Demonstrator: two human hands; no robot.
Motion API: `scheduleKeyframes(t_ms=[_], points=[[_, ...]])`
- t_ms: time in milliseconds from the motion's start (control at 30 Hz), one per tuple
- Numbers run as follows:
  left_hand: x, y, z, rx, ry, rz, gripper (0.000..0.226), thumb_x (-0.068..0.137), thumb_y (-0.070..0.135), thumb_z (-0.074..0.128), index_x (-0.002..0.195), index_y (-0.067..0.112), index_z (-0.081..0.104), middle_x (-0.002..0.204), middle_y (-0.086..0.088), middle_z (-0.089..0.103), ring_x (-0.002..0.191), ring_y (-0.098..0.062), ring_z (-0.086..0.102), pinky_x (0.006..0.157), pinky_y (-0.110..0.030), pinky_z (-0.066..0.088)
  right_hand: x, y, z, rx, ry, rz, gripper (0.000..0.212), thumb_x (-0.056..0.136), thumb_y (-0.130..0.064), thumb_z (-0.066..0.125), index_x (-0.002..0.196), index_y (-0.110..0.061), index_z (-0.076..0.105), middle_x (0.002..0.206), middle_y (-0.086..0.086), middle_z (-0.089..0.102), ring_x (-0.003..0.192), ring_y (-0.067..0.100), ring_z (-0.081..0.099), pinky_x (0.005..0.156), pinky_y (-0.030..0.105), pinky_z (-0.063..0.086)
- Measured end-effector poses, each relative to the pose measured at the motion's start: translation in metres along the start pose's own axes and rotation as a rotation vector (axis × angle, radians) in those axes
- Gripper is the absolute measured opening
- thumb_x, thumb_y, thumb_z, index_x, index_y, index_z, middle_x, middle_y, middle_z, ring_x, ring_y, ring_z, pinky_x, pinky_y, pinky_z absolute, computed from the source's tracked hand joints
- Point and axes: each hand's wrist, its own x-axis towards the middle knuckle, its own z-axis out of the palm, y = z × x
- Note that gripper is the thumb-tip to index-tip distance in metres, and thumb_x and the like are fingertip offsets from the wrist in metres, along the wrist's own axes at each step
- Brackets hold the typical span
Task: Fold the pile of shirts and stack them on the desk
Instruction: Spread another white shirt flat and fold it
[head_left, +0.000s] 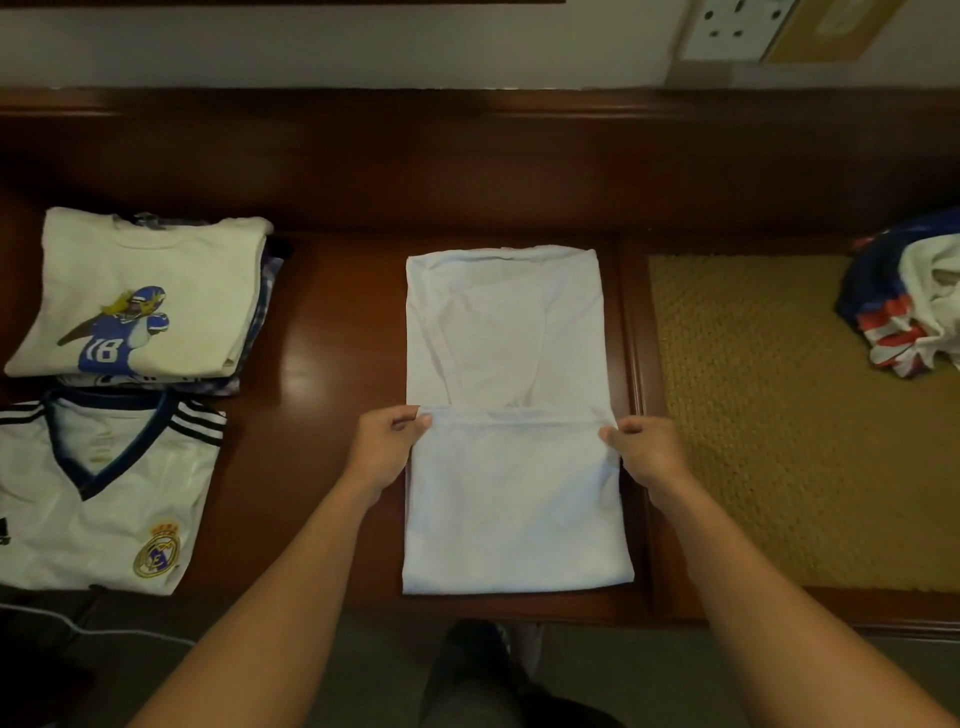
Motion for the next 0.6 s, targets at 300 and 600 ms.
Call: scheduleKeyframes(t_ms=[300,600], points=[[-0.033,-0.022,0.0,0.467,0.177,0.17,0.037,0.087,0.017,0.079,0.121,0.022,0.063,0.113,0.003,0.057,0.089,-0.012,0.061,0.078,-0.025,0.054,-0.029,-0.002,-0.003,-0.165,0.092,-0.136,0.029,0.086,-0.016,0.079,0.113,-0.013,0.073,0.092,-0.002,0.069,0.088,0.018,0.065,0.079,0.032,0.051],[-0.115,-0.075,-0.019,0.971,-0.085,0.405,0.018,0.097,0.026,0.065,0.113,0.027,0.075,0.115,0.012,0.058,0.103,-0.008,0.052,0.09,-0.024,0.045,-0.109,0.049,-0.028,-0.538,-0.168,-0.483,0.024,0.093,-0.03,0.072,0.116,-0.026,0.074,0.097,-0.016,0.061,0.086,0.001,0.058,0.075,0.016,0.048]])
